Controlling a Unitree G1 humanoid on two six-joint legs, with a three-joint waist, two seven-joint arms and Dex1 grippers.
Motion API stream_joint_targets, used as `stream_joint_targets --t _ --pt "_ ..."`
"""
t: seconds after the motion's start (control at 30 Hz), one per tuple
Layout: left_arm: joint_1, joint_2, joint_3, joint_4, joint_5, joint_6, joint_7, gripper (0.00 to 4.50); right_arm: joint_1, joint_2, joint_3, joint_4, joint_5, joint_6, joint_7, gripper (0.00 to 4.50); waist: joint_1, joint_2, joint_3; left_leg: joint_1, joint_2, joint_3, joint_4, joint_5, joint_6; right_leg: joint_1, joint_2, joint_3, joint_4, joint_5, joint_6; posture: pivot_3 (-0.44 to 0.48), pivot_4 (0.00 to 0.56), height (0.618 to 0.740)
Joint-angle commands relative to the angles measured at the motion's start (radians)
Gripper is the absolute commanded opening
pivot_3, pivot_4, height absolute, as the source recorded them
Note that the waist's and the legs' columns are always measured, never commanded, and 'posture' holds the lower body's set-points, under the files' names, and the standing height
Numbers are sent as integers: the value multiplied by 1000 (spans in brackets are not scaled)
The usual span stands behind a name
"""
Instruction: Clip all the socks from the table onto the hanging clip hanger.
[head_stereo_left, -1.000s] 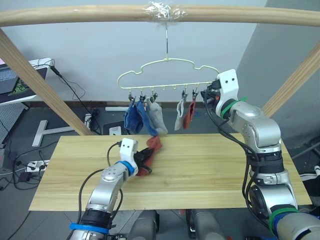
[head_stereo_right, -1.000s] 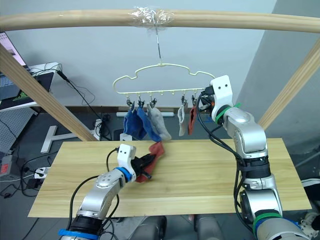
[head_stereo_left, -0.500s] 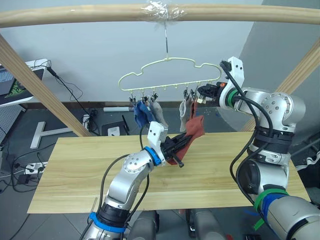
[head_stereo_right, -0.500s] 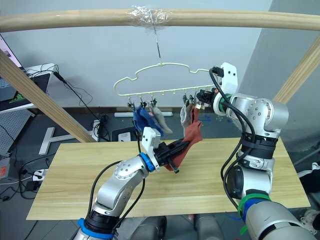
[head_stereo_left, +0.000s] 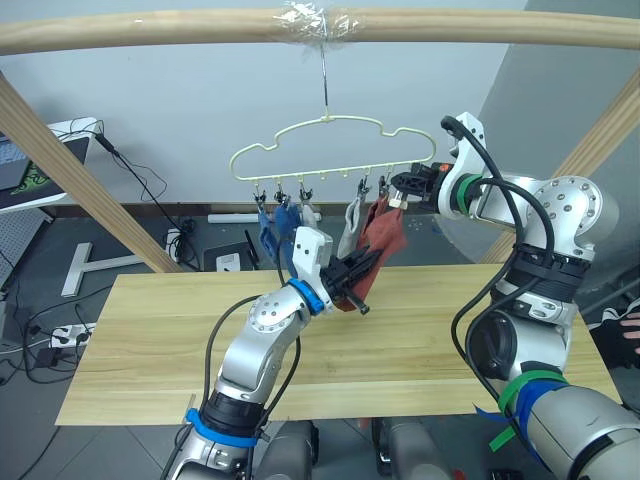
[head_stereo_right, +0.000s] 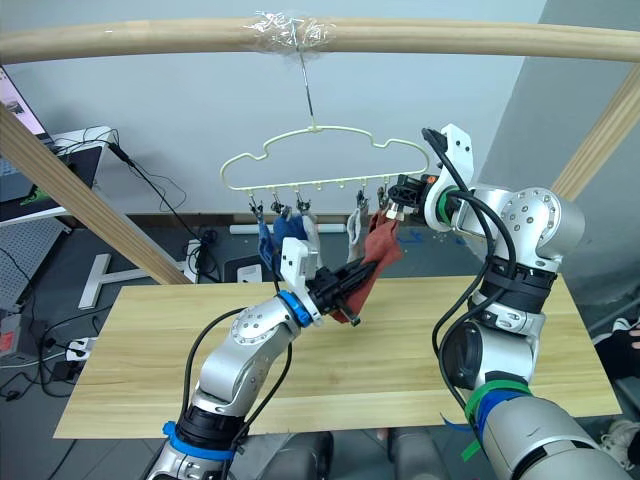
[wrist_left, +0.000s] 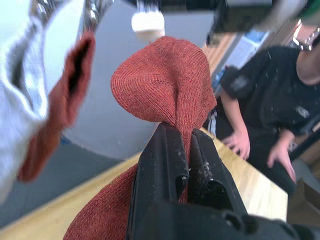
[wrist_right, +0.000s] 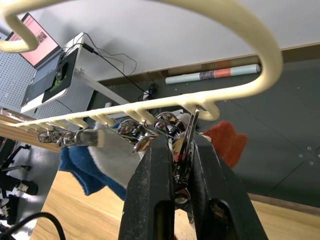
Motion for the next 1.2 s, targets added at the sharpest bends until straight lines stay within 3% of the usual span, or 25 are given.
stream_joint_targets --t 0.03,0.6,1.03,1.2 --pt "-8 -5 4 -6 -5 -33 -4 18 -26 -2 -14 -38 19 0 1 83 0 0 0 0 0 0 0 0 0 0 0 0 0 0 0 -32 244 740" --pt "-77 -34 1 75 12 -83 9 18 -67 65 -149 -18 38 58 -47 83 -6 0 0 0 0 0 0 0 0 0 0 0 0 0 0 -36 246 740" --pt "-65 -41 -24 67 -19 -44 -37 0 -57 50 -157 -44 64 43 -15 4434 -6 0 0 0 0 0 0 0 0 0 0 0 0 0 0 -41 242 740" --pt "-80 -63 -28 89 -52 -9 -57 0 -1 -10 -77 -96 84 5 29 4474 -6 0 0 0 0 0 0 0 0 0 0 0 0 0 0 -53 235 740"
